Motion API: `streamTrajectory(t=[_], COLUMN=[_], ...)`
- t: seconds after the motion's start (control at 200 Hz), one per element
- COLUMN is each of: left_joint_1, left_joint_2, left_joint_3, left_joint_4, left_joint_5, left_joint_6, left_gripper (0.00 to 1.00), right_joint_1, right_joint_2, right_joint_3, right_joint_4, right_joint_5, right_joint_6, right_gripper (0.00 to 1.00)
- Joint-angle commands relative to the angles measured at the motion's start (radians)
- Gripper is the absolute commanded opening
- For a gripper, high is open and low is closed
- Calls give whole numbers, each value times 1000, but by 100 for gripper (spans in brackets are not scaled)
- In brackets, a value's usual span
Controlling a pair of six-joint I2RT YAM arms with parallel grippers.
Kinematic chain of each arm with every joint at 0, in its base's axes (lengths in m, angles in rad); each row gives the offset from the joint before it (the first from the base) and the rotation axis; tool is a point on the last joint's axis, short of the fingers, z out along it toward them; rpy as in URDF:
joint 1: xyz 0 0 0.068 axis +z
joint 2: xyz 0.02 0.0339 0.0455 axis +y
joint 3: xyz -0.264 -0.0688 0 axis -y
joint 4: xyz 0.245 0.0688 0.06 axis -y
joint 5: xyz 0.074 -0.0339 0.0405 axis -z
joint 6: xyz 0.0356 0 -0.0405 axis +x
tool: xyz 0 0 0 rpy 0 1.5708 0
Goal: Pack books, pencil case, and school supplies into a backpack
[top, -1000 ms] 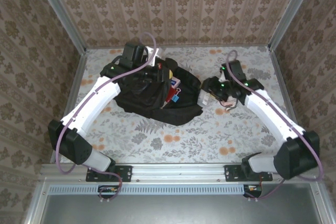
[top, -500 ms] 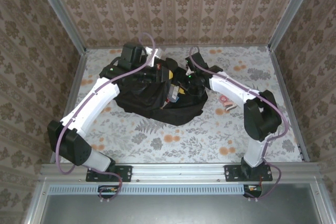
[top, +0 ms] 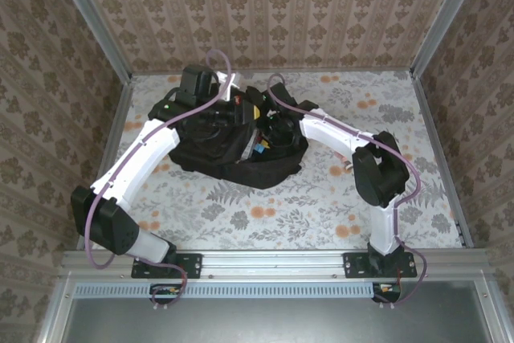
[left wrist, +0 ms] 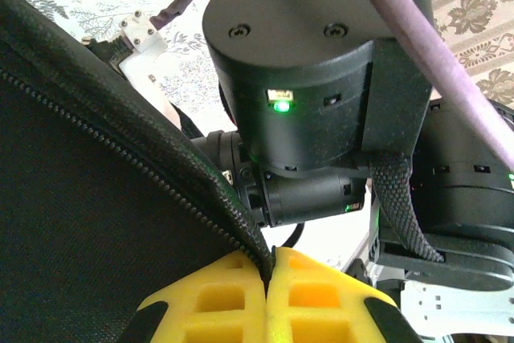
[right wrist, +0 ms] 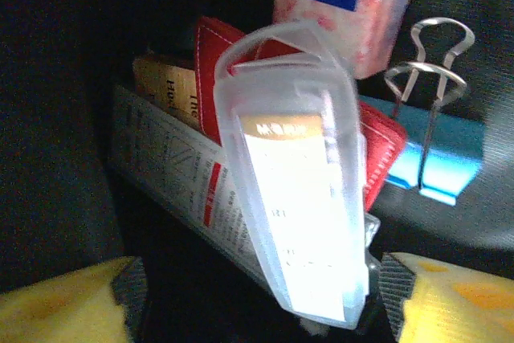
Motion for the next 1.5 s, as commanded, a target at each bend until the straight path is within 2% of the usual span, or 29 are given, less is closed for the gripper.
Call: streamTrajectory(t=[0.0, 0.19, 0.35, 0.465, 0.585, 0.715, 0.81, 0.955, 1.07, 1.21, 1.315, 1.435, 1.495], left_joint_1=[-4, 1, -4, -15, -47, -95, -98, -86, -76, -71, -72, -72, -72], left_joint_2=[-48, -51, -43, -27, -12, 6, 7, -27, -62, -89, -99, -106, -111], left_joint_3=[9, 9, 8, 14, 48, 93, 81, 18, -27, -63, -75, -85, -89], left_joint_4=[88, 88, 80, 68, -11, -91, -108, -126, -127, -93, -74, -73, -77], left_joint_5=[62, 58, 51, 50, 10, -52, -38, 5, -9, 12, 33, 36, 32], left_joint_6=[-19, -20, -15, -8, 48, 101, 96, 121, 146, 163, 168, 179, 185], left_gripper=[0, 0, 0, 0, 0, 0, 0, 0, 0, 0, 0, 0, 0], right_joint_1=[9, 2, -10, -13, -22, -112, -222, -348, -414, -452, -465, -513, -518], right_joint_2=[-13, -123, -277, -400, -529, -662, -717, -711, -658, -553, -479, -441, -434], right_joint_3=[19, -45, -152, -219, -289, -389, -458, -490, -493, -481, -445, -471, -492], right_joint_4=[-41, -65, -80, -128, -197, -241, -270, -385, -444, -453, -460, -414, -385], right_joint_5=[46, 99, 147, 212, 334, 358, 332, 415, 424, 367, 375, 313, 335], right_joint_6=[-5, -100, -218, -307, -405, -438, -428, -355, -245, -135, -86, 39, 112], right_gripper=[85, 85, 83, 82, 84, 85, 86, 84, 77, 66, 66, 73, 76])
